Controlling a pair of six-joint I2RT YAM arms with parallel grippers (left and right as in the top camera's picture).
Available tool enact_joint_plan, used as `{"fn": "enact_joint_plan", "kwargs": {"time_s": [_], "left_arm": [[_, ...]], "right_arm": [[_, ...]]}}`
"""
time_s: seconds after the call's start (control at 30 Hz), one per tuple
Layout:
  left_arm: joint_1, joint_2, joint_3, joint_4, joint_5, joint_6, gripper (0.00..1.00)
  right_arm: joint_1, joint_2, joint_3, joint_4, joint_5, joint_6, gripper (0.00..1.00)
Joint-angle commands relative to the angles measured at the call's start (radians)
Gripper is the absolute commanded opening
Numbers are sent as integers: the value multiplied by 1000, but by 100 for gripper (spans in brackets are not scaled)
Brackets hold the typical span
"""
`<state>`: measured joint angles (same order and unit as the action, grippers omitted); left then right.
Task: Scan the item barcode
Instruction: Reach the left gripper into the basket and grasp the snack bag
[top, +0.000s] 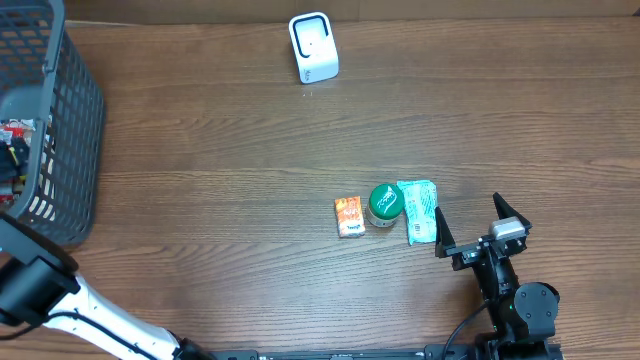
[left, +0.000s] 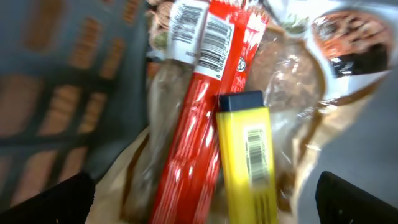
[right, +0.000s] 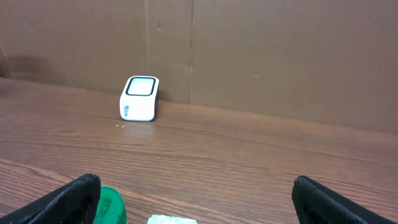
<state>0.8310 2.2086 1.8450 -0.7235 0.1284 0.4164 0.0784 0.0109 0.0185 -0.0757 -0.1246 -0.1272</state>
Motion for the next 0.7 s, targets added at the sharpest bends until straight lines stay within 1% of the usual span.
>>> {"fn": "enact_joint_plan", "kwargs": {"time_s": [0.0, 0.13, 0.33, 0.57, 0.67], "left_arm": [[-8, 50, -10, 35, 39, 34, 100], [-8, 72, -10, 52, 106, 55, 99], [-8, 112, -10, 54, 108, 59, 99], [-9, 159, -10, 20, 32, 58, 100], [-9, 159, -10, 13, 21, 58, 85]], "right_arm": [[0, -8, -11, 3, 0, -2, 100], [0, -8, -11, 3, 0, -2, 100], [0, -8, -11, 3, 0, -2, 100], [0, -8, -11, 3, 0, -2, 100], [0, -8, -11, 3, 0, -2, 100]]}}
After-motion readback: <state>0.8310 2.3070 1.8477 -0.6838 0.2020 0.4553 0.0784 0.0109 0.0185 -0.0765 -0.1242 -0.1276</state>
